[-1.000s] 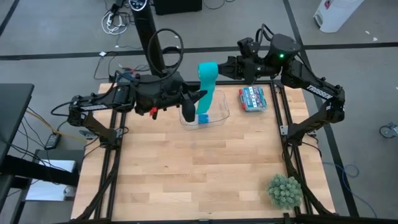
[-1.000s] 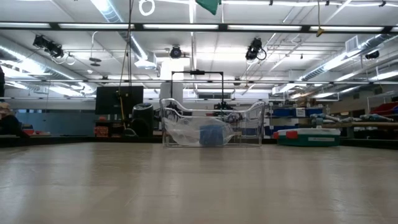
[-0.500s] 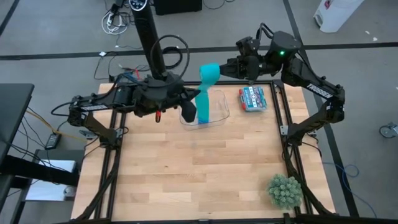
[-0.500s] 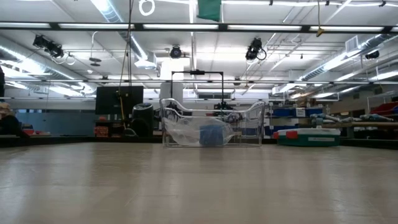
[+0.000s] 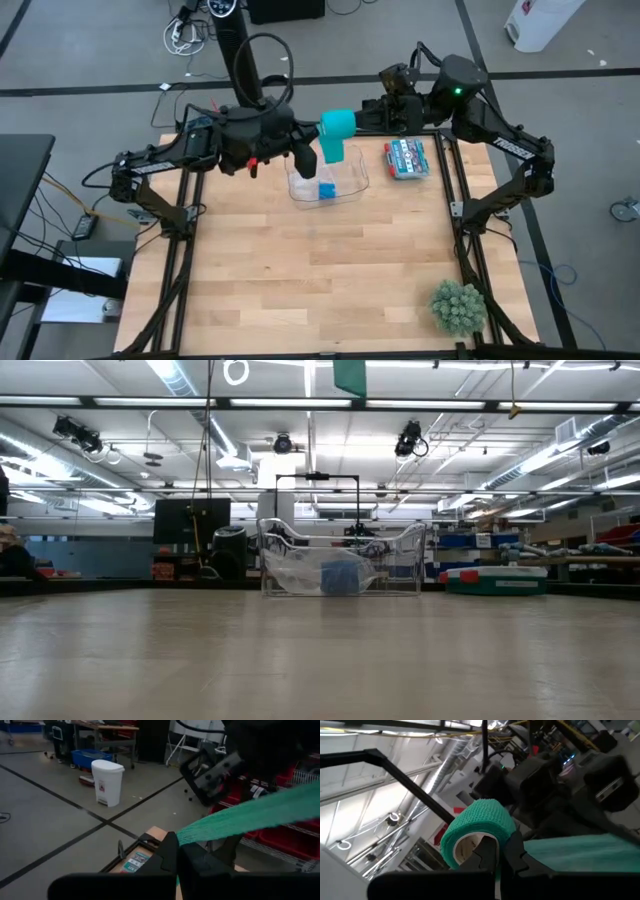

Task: Roll bandage
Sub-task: Roll the sky blue bandage

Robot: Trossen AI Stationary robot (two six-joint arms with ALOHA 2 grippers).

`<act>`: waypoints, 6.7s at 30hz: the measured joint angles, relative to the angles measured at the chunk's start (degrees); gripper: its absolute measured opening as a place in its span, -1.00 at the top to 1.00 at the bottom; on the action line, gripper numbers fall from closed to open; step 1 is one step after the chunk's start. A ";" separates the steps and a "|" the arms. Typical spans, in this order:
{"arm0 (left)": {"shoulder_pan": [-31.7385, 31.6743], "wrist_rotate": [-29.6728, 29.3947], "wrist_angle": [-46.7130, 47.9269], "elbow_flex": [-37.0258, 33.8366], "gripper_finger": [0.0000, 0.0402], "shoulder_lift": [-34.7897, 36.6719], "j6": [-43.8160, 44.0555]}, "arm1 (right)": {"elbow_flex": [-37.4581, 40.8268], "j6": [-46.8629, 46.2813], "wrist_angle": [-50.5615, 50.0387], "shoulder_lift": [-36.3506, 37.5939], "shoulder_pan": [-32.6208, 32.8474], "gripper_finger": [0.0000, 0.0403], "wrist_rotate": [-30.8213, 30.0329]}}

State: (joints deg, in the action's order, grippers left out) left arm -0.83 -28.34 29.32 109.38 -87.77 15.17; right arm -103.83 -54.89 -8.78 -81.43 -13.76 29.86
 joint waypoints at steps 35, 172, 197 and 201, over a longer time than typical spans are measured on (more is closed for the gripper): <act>3.13 17.09 -6.76 0.00 0.28 2.09 2.01 | 0.00 3.06 -2.55 1.18 -7.21 1.00 1.27; -6.50 12.77 0.46 0.00 0.87 7.06 26.08 | 5.16 43.91 -10.19 1.46 20.98 1.00 -1.65; -4.07 14.30 -2.85 0.09 0.87 7.86 25.59 | 4.52 47.96 -14.05 1.50 20.39 1.00 -12.74; -3.23 12.83 -2.90 0.09 0.87 7.84 24.06 | 4.55 43.10 -14.12 1.38 16.17 1.00 -6.33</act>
State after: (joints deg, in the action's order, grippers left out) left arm -4.05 -15.51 26.41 109.47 -79.93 39.23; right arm -99.29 -11.79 -22.90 -80.05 2.41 23.53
